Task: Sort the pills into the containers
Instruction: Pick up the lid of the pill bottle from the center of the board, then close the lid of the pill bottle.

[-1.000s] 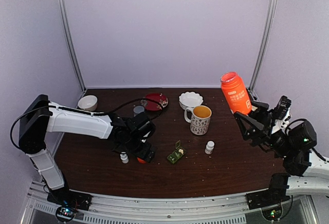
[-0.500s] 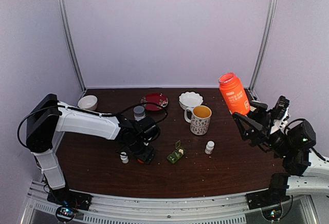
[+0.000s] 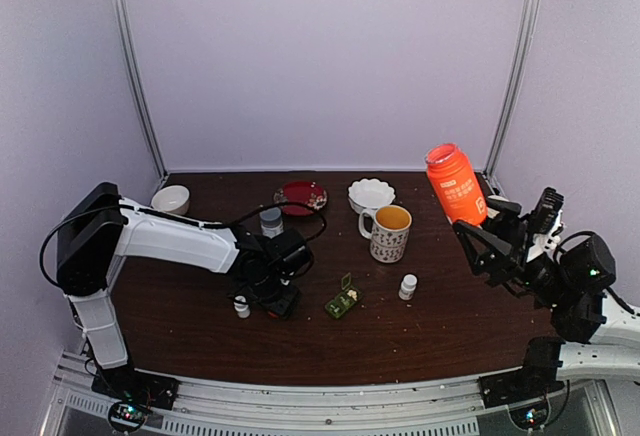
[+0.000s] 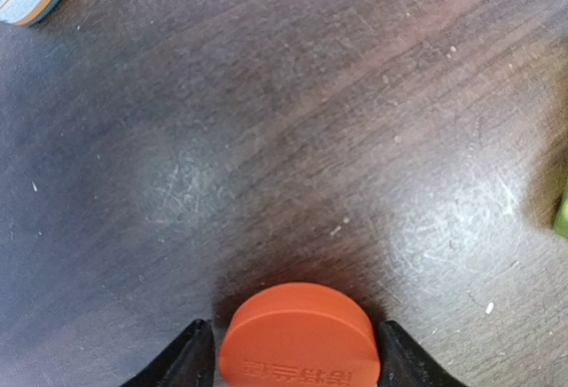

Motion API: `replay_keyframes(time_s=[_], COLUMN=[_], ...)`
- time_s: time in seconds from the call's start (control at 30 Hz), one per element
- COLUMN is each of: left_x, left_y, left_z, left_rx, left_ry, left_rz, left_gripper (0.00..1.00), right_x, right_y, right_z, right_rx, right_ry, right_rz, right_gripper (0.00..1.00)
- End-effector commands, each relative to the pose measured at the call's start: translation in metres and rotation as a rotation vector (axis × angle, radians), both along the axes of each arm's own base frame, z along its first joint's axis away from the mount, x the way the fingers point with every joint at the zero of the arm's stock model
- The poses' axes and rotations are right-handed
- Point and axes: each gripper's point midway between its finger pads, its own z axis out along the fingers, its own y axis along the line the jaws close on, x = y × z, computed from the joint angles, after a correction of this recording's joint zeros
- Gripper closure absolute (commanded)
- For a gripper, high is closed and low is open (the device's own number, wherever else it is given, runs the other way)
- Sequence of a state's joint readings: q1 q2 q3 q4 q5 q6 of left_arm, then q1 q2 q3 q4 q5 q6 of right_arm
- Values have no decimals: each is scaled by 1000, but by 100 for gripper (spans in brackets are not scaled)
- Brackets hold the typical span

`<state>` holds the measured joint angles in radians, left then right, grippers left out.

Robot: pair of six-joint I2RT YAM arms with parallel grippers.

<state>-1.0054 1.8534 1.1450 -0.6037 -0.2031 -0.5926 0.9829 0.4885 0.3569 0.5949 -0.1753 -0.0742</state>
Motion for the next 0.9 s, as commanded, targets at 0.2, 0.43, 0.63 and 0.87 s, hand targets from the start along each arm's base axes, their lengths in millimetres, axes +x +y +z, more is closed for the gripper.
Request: replay_keyframes(time_s=[0.2, 0.43, 0.63, 0.87], left_x=[2, -10, -42, -81], left_y=[-16, -47, -75, -82], left_z=[30, 116, 228, 324], left_rx=[-75, -346, -732, -1110], left_ry=[-23, -51, -67, -47], left_rz=[-37, -142, -295, -428], left_gripper=[55, 56, 56, 57], right_x=[-3, -8, -14, -23], right_y=[-7, 8, 29, 50], right_z=[16, 0, -15, -27], right_rx=[48, -14, -99, -179], right_ry=[-6, -20, -23, -26], right_rz=[0, 58, 129, 168], right_gripper=[100, 100, 100, 100])
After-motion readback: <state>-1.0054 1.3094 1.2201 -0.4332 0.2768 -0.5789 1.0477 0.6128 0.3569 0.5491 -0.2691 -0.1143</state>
